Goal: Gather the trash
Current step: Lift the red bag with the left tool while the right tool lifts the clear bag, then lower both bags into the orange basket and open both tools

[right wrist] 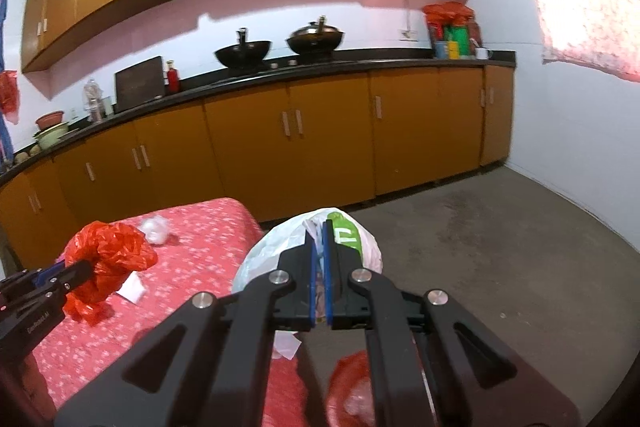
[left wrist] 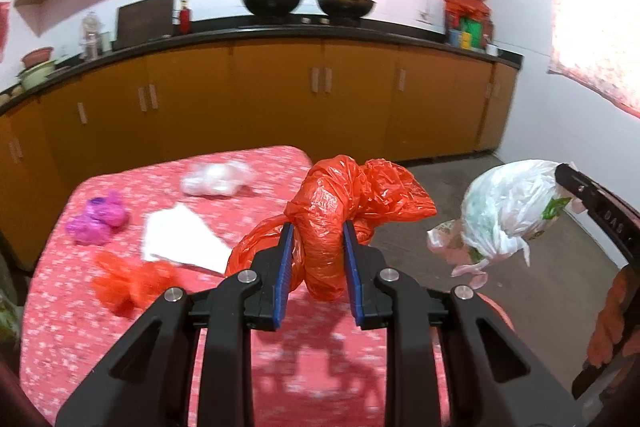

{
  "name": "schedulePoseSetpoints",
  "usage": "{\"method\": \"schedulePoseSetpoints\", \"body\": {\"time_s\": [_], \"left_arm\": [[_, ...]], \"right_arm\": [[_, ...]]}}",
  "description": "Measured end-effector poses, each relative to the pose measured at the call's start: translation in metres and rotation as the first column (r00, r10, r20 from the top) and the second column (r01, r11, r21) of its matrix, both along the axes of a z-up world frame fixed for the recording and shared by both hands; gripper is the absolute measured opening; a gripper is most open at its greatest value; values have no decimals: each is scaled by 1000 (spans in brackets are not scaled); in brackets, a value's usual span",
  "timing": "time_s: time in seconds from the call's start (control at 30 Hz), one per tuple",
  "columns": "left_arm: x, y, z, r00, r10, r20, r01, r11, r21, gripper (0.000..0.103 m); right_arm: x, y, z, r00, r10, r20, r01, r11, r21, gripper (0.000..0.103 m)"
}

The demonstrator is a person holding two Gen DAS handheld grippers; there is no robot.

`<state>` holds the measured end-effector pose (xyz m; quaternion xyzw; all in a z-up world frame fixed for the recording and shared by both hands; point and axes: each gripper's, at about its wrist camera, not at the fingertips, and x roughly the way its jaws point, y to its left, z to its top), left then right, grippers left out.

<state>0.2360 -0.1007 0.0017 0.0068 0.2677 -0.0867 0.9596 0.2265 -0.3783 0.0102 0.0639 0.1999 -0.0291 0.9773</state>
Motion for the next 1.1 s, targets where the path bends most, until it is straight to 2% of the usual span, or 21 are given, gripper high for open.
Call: {"method": "schedulePoseSetpoints", "body": {"time_s": [0.3,0.57,1.1], "left_arm": [[-5,-79,-32,985,-154,-79,153,988,-19,24],[-9,-132,-73,958,-227,-175,231,973,0,24],[-11,-187,-123,911,-298,-285,323,946,43,24]], "right_arm": [[-19,-58,-44,990,-98,-96,98,995,-2,4],[-28,-90,-86,971,-150,-184,154,988,8,4],[-26,-135,-138,940,-188,-286,207,978,37,5]]}}
